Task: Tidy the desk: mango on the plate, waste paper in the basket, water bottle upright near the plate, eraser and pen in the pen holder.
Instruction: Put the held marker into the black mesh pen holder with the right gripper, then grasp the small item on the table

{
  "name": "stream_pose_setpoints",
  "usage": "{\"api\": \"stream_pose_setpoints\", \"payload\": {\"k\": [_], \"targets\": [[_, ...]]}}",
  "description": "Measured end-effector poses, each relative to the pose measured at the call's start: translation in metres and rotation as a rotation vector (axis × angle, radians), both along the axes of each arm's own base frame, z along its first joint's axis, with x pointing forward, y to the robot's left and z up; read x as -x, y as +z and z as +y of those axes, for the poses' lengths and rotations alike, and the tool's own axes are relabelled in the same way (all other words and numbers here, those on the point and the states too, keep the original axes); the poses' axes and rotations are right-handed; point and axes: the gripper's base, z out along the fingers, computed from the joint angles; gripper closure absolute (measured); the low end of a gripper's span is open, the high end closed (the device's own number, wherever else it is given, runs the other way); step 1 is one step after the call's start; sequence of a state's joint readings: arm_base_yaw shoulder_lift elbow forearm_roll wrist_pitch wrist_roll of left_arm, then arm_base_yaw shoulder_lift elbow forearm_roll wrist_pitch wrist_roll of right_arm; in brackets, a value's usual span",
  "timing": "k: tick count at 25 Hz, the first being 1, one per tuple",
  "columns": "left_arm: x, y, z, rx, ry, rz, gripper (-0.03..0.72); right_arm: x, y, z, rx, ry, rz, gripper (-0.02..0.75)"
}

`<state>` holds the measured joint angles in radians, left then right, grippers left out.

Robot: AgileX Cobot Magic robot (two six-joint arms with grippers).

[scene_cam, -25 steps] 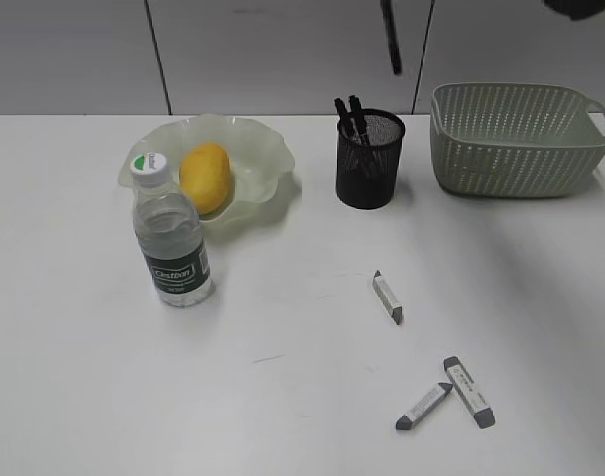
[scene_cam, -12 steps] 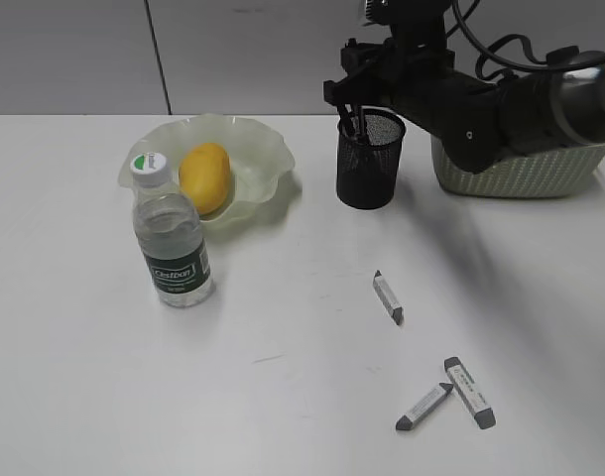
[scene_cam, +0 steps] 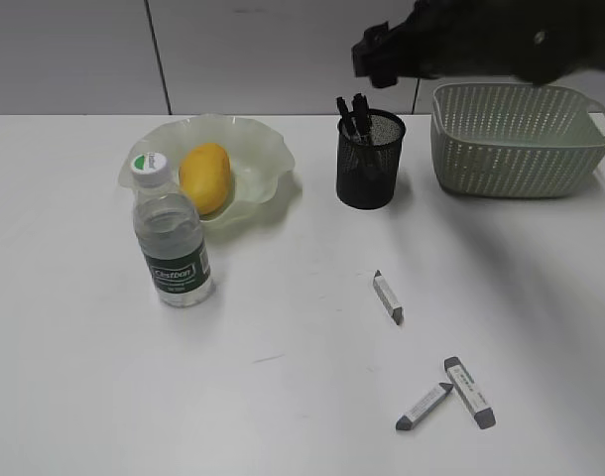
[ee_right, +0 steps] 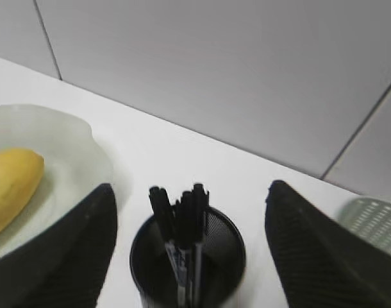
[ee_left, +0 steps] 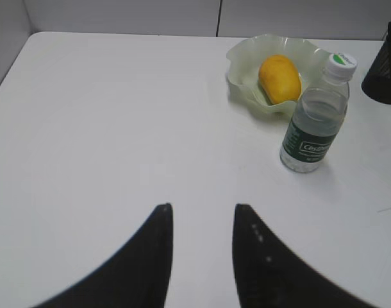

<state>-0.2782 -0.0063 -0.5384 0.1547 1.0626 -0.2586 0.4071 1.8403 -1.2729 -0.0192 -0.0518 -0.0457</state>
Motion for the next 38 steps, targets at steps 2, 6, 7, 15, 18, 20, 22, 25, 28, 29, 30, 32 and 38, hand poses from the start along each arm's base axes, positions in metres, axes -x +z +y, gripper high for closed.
{"api": "stream_pose_setpoints", "payload": {"k": [2,6,7,15,18,20,22,25,28,29,30,32,38], "targets": [[0.000,0.000,0.000,0.000,0.000,0.000,0.448,0.022,0.033,-0.011,0.068,0.010,0.050,0.172],[0.000,0.000,0.000,0.000,0.000,0.000,0.448,0.074,0.069,-0.038,0.206,-0.008,0.246,0.208],[0.000,0.000,0.000,0.000,0.000,0.000,0.448,0.089,0.075,-0.045,0.219,-0.016,0.280,0.218],[0.000,0.000,0.000,0.000,0.000,0.000,0.448,0.241,0.066,-0.111,0.195,-0.101,0.476,0.266],[0.000,0.000,0.000,0.000,0.000,0.000,0.448,0.296,0.056,-0.133,0.150,-0.107,0.473,0.269],[0.000,0.000,0.000,0.000,0.000,0.001,0.448,0.325,0.049,-0.144,0.114,-0.104,0.435,0.270],[-0.004,0.001,-0.001,-0.010,-0.002,0.018,0.448,0.350,0.046,-0.155,0.070,-0.101,0.342,0.272],[-0.015,0.008,-0.006,-0.051,-0.045,0.035,0.448,0.377,0.041,-0.168,0.017,-0.105,0.197,0.286],[-0.036,0.023,-0.019,-0.089,-0.140,0.010,0.448,0.392,0.032,-0.175,-0.032,-0.103,0.085,0.314],[-0.047,0.029,-0.024,-0.102,-0.173,-0.001,0.448,0.395,0.031,-0.176,-0.042,-0.102,0.063,0.325],[-0.059,0.034,-0.030,-0.112,-0.199,-0.009,0.448,0.396,0.031,-0.177,-0.049,-0.101,0.048,0.336],[-0.082,0.047,-0.042,-0.086,-0.254,-0.023,0.448,0.397,0.031,-0.177,-0.053,-0.101,0.037,0.356],[-0.164,0.067,-0.099,-0.097,-0.555,0.064,0.448,0.397,0.031,-0.177,-0.054,-0.102,0.030,0.377]]}}
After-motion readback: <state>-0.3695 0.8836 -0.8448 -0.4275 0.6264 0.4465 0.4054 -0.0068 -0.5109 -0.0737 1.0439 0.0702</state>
